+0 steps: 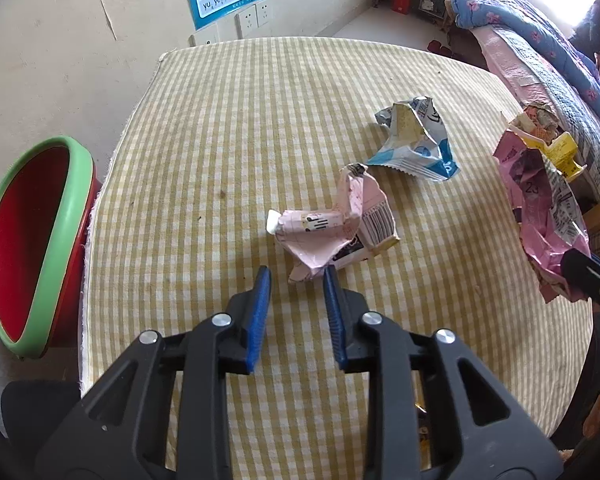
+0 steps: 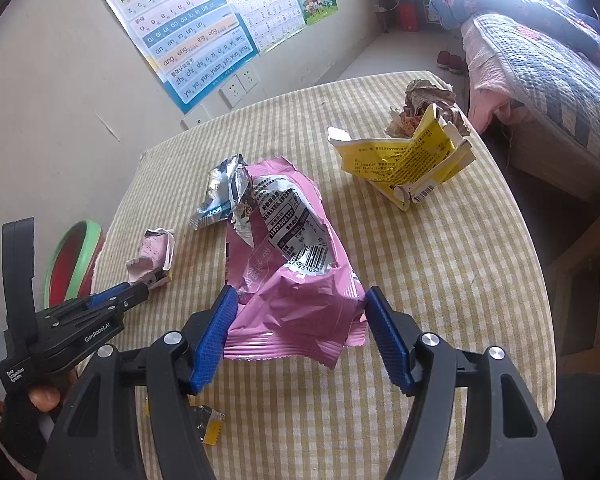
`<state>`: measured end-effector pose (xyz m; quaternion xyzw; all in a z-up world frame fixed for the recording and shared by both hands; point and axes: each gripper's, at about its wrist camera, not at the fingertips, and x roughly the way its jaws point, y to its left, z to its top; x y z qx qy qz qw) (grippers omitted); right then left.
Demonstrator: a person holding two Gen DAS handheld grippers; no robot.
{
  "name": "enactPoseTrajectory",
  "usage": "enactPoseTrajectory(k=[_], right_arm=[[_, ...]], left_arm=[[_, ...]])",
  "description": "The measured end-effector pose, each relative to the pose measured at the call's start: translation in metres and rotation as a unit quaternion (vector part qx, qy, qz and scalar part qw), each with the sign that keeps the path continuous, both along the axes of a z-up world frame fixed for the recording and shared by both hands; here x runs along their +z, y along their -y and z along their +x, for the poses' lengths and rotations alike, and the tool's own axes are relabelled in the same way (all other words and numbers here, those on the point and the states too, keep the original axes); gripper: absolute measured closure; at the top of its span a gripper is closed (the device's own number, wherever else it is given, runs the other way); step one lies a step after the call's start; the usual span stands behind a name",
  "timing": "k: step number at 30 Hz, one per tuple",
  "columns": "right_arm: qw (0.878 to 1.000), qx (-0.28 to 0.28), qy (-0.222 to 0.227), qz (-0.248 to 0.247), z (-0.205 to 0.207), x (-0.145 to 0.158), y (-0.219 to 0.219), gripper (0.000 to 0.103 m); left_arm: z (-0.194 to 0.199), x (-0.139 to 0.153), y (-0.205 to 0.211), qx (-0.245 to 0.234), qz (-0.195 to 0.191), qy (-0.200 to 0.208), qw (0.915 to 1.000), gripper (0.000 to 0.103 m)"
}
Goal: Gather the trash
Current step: 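Close the left gripper on the pink-white wrapper while the right grips the large pink bag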
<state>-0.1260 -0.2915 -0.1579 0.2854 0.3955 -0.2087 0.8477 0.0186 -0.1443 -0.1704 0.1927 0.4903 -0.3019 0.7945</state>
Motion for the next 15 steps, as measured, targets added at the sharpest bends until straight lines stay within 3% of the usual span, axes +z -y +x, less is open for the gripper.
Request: enactPoseTrajectory(k=[9, 15], right_arm=[[1.0, -0.001, 0.005, 0.01, -0.002, -0.004, 0.002, 0.039], [1.0, -0.005, 0.003, 0.016, -0.003, -0.006, 0.005, 0.039]], left_arm=[[-0.001, 0.013, 0.006, -0.006, -0.022, 0.028, 0.9993, 0.046], [-0.005, 0.014, 0.026, -0.035, -0.018, 0.047, 0.9981, 0.034]])
